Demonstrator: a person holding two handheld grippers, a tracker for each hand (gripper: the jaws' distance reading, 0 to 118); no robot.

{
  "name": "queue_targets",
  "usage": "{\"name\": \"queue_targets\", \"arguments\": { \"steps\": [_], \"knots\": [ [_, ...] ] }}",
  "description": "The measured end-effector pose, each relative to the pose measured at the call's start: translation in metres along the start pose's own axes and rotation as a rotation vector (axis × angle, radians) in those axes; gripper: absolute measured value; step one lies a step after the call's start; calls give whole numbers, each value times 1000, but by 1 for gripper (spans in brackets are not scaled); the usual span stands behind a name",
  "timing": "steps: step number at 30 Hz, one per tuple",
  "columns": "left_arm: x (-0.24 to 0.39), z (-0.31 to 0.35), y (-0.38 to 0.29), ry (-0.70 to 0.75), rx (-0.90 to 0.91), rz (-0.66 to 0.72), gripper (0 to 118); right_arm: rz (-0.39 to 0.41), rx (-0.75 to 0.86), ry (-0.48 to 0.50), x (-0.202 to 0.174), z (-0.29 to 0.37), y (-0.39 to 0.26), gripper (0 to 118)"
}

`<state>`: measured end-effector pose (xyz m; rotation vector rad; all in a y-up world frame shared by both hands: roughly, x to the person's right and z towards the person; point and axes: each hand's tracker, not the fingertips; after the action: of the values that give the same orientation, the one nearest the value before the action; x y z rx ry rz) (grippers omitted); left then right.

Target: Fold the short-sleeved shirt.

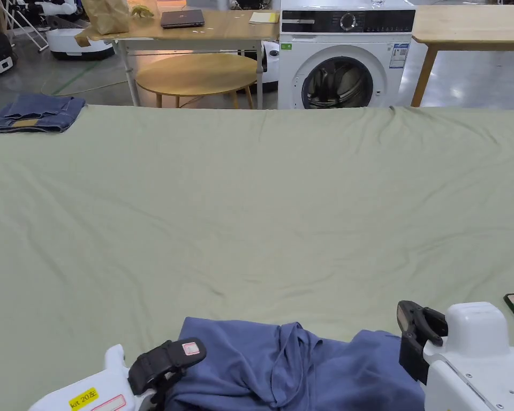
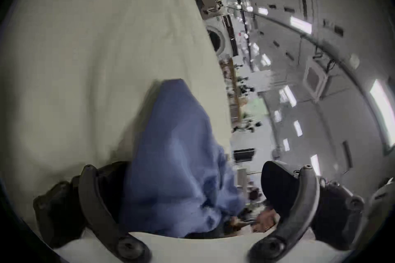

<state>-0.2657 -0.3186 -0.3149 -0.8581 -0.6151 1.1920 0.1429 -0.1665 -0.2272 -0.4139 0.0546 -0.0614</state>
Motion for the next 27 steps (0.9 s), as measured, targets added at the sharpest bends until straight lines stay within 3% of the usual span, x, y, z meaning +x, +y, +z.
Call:
{"name": "queue_targets", "arguments": {
  "steps": [1,2,3,4,5,8,12,17,21,27],
  "knots": [
    [0,-8,-1,-23,0,23,113,5,-3,-2,-2,-1,0,0],
    [-2,-16,-3,13,19,49,97,8,-5,-3,-3,-1,0,0],
    [2,-19,-1,57,36,63,63,8,-8,-4,-4,-1,0,0],
    [1,-23,0,142,49,58,20,10,-10,-4,-5,-2,0,0],
    [-1,-27,-1,227,57,47,10,14,-13,-6,-5,-2,0,0],
    [11,-14,0,189,58,1,10,20,-15,-10,-5,-1,0,0],
    [47,20,12,328,167,-194,9,26,-10,-17,-2,2,2,0],
    [126,26,-6,530,205,-683,9,17,-11,-17,0,1,0,0],
    [176,-25,-70,531,125,-1034,9,17,-12,-12,0,5,-4,0],
    [159,-130,-175,692,-153,-1490,9,8,7,-33,16,19,-8,0]
  ]
}}
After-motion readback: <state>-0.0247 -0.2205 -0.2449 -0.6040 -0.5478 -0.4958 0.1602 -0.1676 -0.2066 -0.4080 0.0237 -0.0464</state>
